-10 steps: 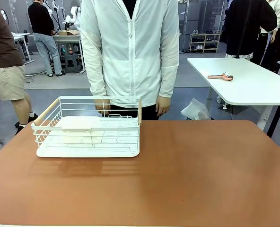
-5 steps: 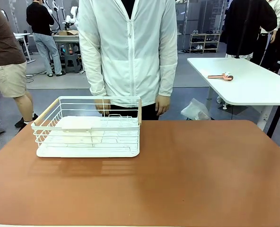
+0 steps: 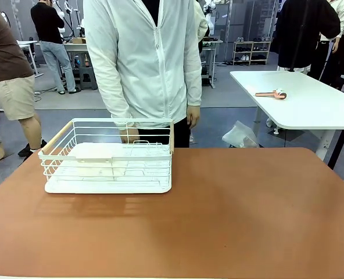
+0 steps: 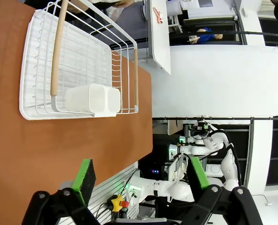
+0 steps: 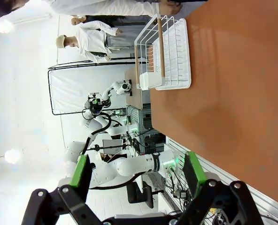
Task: Clean the table.
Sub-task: Pick up the Lint Roller when the human hands it over.
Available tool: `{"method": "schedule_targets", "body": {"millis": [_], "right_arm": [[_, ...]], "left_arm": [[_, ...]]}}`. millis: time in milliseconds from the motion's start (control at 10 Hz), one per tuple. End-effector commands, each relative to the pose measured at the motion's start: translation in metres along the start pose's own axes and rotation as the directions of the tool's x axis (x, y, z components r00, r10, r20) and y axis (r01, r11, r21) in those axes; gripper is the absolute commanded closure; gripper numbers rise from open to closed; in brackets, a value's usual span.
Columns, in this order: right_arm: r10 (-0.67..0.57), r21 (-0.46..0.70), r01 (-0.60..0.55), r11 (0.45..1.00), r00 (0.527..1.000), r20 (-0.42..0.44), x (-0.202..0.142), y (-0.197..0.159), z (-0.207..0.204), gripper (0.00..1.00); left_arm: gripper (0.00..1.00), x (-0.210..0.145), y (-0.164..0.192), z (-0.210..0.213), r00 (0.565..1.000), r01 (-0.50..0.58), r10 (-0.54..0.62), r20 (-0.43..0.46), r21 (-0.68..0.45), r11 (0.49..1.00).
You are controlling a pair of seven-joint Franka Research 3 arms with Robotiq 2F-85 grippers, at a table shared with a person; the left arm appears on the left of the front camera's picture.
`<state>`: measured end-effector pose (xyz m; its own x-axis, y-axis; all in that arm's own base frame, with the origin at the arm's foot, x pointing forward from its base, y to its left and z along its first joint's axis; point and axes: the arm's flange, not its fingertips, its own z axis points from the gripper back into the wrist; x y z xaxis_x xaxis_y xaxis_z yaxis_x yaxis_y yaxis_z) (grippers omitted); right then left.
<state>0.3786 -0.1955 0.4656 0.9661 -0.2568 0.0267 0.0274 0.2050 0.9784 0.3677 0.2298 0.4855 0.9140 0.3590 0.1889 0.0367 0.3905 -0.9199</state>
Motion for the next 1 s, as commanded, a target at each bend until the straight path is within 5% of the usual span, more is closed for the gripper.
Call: {"method": "schedule_targets", "body": {"millis": [0,900], "right_arm": [[0.004,0.004,-0.004,1.000,1.000,-0.002,-0.0002,0.0015,-0.0005,0.00],[0.004,0.004,-0.004,1.000,1.000,-0.002,-0.0002,0.0015,-0.0005,0.00]], "left_arm": [[0.00,-0.0021,0.0001,0.0020,1.000,0.002,-0.002,-0.002,-0.003,1.000],[0.00,-0.0021,0.0001,0.0020,1.000,0.002,-0.002,-0.002,-0.003,1.000]]}}
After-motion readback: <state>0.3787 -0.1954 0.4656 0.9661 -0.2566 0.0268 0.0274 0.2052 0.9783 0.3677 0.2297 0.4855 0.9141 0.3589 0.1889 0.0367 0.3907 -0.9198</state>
